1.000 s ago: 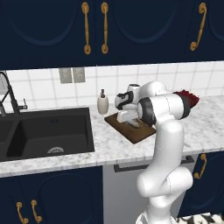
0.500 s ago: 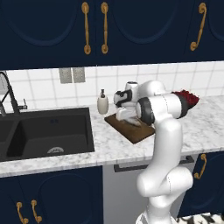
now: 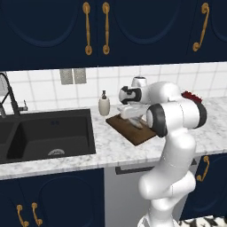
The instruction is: Pick up the knife from the drawer and place it on the cutting board. Then place the meat from the plate to the cutting board.
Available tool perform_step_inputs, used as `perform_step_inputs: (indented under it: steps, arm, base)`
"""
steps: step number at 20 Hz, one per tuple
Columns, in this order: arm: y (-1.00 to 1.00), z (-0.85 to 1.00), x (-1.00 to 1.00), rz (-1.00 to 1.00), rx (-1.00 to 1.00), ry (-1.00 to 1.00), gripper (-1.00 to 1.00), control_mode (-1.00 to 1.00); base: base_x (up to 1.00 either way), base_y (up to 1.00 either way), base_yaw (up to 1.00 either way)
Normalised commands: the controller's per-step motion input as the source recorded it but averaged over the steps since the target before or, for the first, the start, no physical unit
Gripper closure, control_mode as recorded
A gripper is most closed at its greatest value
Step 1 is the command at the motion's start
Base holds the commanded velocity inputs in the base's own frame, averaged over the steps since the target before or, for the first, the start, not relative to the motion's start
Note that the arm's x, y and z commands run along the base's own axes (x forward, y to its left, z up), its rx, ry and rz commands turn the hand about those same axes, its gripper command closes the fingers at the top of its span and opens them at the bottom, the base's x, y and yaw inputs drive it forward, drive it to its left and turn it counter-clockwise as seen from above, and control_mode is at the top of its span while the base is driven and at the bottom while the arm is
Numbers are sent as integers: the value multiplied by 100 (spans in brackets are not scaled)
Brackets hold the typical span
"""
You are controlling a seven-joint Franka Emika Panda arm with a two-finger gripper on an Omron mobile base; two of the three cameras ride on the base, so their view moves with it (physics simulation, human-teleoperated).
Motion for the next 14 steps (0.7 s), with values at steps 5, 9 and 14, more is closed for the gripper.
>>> perform_step_inputs:
  steps: [5, 9, 14]
  arm:
    - [0, 27, -98, -7, 8, -5, -100, -100]
    - [0, 35, -100, -11, 5, -10, -100, -100]
    - [0, 61, -100, -10, 1, -10, -100, -100]
  base:
    - [0, 0, 0]
    - [0, 0, 0]
    - [0, 0, 0]
